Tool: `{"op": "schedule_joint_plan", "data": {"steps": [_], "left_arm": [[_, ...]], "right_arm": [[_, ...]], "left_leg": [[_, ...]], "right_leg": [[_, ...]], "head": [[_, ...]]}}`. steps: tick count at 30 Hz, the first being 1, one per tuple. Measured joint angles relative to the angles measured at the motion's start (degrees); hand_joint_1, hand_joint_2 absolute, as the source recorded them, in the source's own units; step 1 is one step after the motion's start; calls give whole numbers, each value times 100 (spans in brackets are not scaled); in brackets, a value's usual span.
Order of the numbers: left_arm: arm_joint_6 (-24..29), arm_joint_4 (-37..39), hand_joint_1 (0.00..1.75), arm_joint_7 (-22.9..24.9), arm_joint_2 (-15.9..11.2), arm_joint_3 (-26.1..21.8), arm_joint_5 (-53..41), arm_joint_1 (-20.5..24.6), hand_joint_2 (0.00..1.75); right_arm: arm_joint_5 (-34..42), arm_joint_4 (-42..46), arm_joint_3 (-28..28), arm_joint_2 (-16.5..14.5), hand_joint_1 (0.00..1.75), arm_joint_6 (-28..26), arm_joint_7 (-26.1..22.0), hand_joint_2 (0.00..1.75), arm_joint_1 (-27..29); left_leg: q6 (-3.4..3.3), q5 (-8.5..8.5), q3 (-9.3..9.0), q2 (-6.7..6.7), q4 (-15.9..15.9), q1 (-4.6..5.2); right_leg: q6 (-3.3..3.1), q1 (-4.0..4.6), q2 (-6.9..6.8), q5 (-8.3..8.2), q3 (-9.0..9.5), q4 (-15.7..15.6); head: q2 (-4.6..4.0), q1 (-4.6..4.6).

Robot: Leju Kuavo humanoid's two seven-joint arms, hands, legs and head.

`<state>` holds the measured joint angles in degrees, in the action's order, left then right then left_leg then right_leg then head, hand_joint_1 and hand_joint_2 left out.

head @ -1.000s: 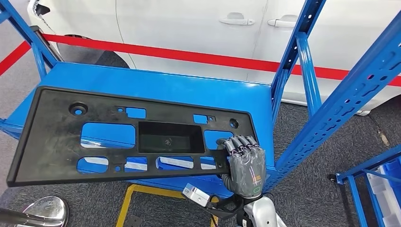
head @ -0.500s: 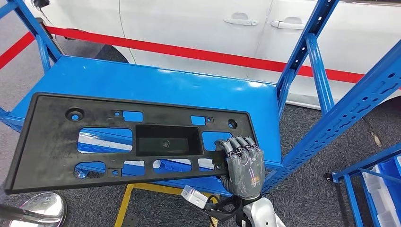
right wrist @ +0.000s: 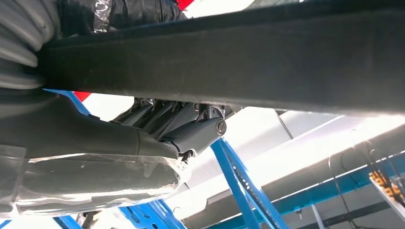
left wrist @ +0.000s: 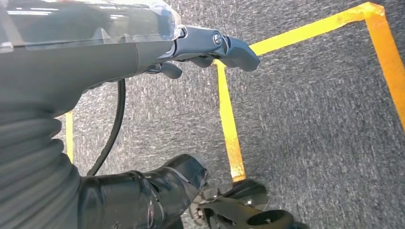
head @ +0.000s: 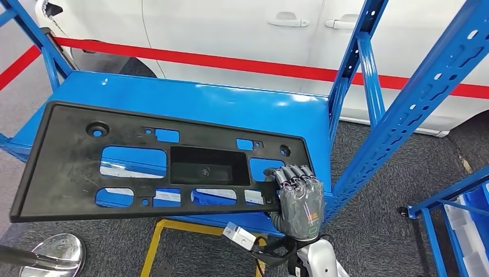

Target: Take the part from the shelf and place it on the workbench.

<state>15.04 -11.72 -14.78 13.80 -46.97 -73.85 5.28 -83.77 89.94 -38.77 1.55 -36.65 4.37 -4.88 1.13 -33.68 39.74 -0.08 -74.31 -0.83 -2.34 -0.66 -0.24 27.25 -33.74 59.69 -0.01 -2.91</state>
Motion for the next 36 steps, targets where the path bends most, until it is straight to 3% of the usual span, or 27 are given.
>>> {"op": "schedule_joint_plan", "data": {"steps": [2,4,5,9,11,13,14,15,16,18,20,22,24,26,28,30,31,34,36], "left_arm": [[2,0,0,0,-1,0,-1,3,175],[7,0,0,0,-6,1,-2,14,175],[10,0,0,0,-8,1,-2,17,175],[20,0,0,0,-5,0,-2,7,175],[25,0,0,0,-1,0,-2,17,175],[26,0,0,0,-2,-1,-2,21,175],[26,0,0,0,-3,-2,-2,19,175],[26,0,0,0,-3,-2,-2,16,175],[26,0,0,0,-2,-2,-2,15,175],[26,0,0,0,1,-2,-2,14,175],[27,0,0,0,3,-2,-2,19,175],[29,0,0,0,4,-2,-2,21,175],[31,0,0,-1,4,-2,1,18,175],[33,0,0,-3,3,-2,4,17,175],[36,0,0,-4,3,-2,4,11,175],[38,0,0,-4,3,-2,4,3,175],[39,0,0,-4,3,-2,4,1,175],[51,0,0,-4,2,-2,3,10,175],[62,0,0,-4,1,-2,2,14,175]], "right_arm": [[1,-16,0,-2,175,15,0,175,-1],[4,-17,0,-5,175,27,0,175,-8],[7,-18,0,-9,175,33,0,175,-11],[42,-21,0,-23,175,40,4,175,-15],[89,-25,0,-26,175,40,4,175,-16],[134,-44,0,-28,175,41,2,175,-12],[154,-59,0,-28,175,42,0,175,-8],[168,-74,0,-28,175,42,0,175,-6],[180,-87,0,-28,175,42,0,175,-7],[192,-98,0,-30,175,42,0,175,-11],[197,-102,0,-34,175,42,-1,175,-15],[220,-104,0,-37,175,46,-8,175,-14],[266,-105,0,-44,175,50,-20,175,-17],[311,-108,0,-64,175,51,-25,175,-25],[333,-115,0,-82,175,52,-27,175,-28],[339,-132,0,-85,175,52,-32,175,-25],[344,-142,0,-85,175,52,-36,175,-24],[383,-159,0,-97,175,52,-47,175,-27],[412,-160,0,-113,175,52,-60,175,-32]], "left_leg": [[-36,350,-349,0,617,2],[-86,583,-706,-6,1324,27],[-108,617,-783,-9,1506,42],[-209,690,-784,-2,1641,26],[-271,746,-771,10,1686,3],[-301,765,-730,13,1679,14],[-304,770,-709,14,1665,19],[-305,772,-689,14,1647,21],[-303,772,-673,12,1626,21],[-286,765,-653,7,1584,20],[-239,765,-625,6,1545,37],[-176,789,-600,7,1540,50],[-120,756,-571,5,1511,40],[-65,480,-426,3,1160,24],[-13,73,-156,3,456,10],[18,-60,-28,3,33,2],[18,35,-116,4,135,1],[-32,480,-728,1,1221,13],[-82,549,-892,-8,1578,40]], "right_leg": [[5,0,4,0,-5,22],[39,14,9,-8,-21,38],[69,19,10,-20,-37,41],[198,25,17,0,-82,77],[236,20,21,299,-249,476],[260,10,23,668,-546,1173],[269,3,22,746,-642,1420],[273,-3,22,720,-651,1486],[269,-9,21,594,-551,1333],[237,-13,19,279,-156,634],[202,11,21,136,86,132],[172,38,26,115,81,53],[105,10,18,61,73,7],[34,-19,3,1,58,-44],[4,-11,-6,-30,13,-42],[4,-7,-9,-51,-31,-24],[9,-6,-8,-58,-46,-12],[37,3,-3,-70,-71,32],[97,17,-1,-101,-102,44]], "head": [[0,0],[-1,0],[-1,-1],[0,-3],[1,-5],[1,-4],[1,-4],[0,-4],[0,-4],[0,-4],[-1,-2],[0,-1],[1,-2],[1,-1],[1,-1],[1,-1],[1,0],[0,0],[1,0]]}}
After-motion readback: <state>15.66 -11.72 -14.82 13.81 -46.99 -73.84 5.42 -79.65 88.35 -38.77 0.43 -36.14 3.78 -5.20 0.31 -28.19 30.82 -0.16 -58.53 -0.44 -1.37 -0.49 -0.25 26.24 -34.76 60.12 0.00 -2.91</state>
